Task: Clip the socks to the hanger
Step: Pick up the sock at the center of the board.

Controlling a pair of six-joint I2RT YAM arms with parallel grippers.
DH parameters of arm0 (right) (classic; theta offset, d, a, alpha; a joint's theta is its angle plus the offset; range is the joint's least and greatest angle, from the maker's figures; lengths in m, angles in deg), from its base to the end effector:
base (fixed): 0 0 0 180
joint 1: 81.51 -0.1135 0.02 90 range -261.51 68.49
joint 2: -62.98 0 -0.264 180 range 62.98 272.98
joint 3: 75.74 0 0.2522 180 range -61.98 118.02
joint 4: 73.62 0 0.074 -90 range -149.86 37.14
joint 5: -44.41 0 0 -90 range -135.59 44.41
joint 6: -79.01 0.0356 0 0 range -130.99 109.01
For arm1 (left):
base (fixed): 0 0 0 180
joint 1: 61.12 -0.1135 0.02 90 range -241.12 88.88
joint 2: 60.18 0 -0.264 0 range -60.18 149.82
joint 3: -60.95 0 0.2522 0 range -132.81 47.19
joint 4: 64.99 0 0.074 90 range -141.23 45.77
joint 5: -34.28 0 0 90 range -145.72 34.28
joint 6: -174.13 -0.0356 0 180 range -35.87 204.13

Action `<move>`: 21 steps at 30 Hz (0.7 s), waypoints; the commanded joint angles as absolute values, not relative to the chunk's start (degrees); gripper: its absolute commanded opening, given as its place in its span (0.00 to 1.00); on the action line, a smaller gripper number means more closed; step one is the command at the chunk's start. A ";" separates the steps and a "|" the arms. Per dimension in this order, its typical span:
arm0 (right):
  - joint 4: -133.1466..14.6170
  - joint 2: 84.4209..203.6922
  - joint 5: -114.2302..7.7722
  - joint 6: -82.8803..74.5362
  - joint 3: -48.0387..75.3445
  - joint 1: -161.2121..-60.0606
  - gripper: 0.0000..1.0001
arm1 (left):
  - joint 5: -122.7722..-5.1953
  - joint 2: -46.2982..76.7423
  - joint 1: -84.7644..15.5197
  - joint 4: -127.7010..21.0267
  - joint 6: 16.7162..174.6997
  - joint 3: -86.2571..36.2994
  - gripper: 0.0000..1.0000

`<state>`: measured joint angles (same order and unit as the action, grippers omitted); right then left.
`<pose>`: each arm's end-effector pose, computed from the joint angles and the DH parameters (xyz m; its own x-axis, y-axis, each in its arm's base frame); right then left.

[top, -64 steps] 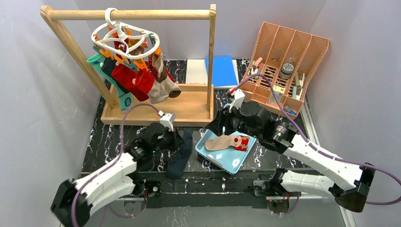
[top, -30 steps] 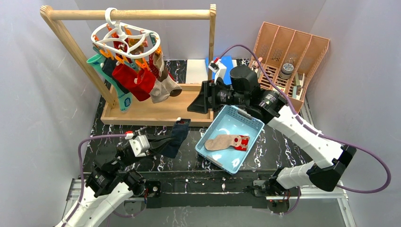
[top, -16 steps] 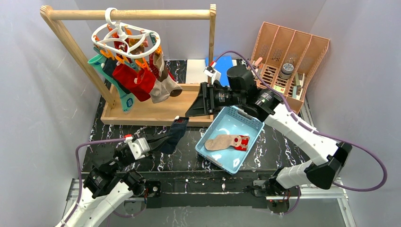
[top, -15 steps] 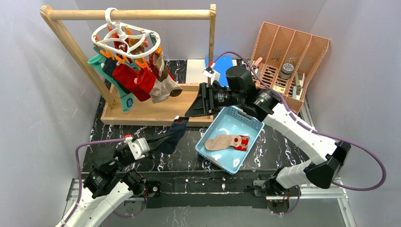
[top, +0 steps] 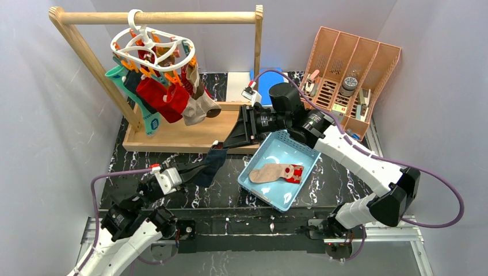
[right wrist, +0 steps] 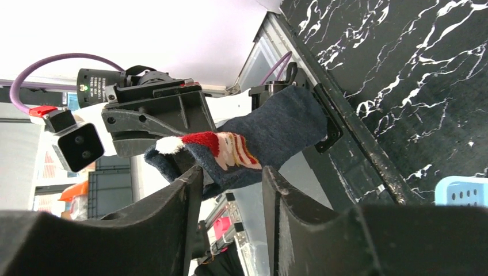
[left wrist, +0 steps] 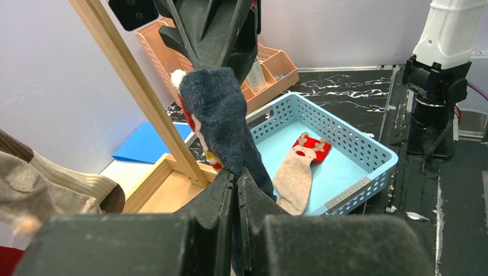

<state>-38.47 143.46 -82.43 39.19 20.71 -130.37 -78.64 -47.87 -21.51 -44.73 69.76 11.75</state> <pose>0.1916 0.2517 0.4096 -0.8875 -0.0816 -0.4535 -0.4585 0.2541 0.8516 0.0421 -0.0528 0.3517 0.4307 -0.0597 -0.9005 0.7926 0.5022 0.3458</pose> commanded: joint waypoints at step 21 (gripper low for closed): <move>-29.28 138.47 -59.96 7.06 25.66 -131.51 0.01 | -59.04 -49.52 -21.15 -37.98 85.66 7.52 0.79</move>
